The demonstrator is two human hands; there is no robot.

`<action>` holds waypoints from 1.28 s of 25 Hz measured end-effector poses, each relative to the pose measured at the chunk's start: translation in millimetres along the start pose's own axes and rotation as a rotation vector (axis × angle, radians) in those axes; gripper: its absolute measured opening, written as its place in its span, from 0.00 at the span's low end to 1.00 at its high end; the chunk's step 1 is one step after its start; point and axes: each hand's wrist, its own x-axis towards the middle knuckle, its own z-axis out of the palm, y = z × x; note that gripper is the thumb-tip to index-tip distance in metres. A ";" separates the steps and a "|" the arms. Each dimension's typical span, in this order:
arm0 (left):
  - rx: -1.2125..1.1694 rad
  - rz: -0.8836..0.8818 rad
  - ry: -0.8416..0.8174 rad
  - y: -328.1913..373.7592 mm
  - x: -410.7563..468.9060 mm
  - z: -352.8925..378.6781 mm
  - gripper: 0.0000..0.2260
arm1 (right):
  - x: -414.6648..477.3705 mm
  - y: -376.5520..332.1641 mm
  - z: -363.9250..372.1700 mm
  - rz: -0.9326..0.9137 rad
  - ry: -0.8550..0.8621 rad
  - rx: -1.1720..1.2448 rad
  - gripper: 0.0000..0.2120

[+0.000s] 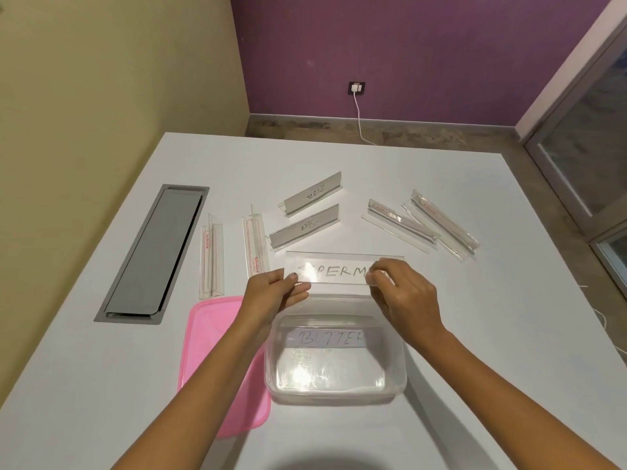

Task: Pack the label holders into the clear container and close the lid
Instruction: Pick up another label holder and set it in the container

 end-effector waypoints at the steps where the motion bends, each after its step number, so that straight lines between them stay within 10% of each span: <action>1: 0.064 0.030 0.021 -3.0 -1.8 -1.5 0.02 | -4.4 -0.7 -0.8 0.009 -0.042 0.044 0.06; 6: 0.184 0.197 0.082 -18.1 -15.4 -14.2 0.08 | -5.6 -1.9 -7.8 0.194 -0.450 0.200 0.36; 19: 0.710 0.246 0.162 -37.1 -23.8 -63.0 0.14 | -38.8 -24.7 16.8 0.076 -0.884 0.155 0.27; 32: 0.708 0.210 0.135 -65.2 -22.8 -53.0 0.19 | -53.4 -33.0 61.5 0.093 -0.899 0.076 0.19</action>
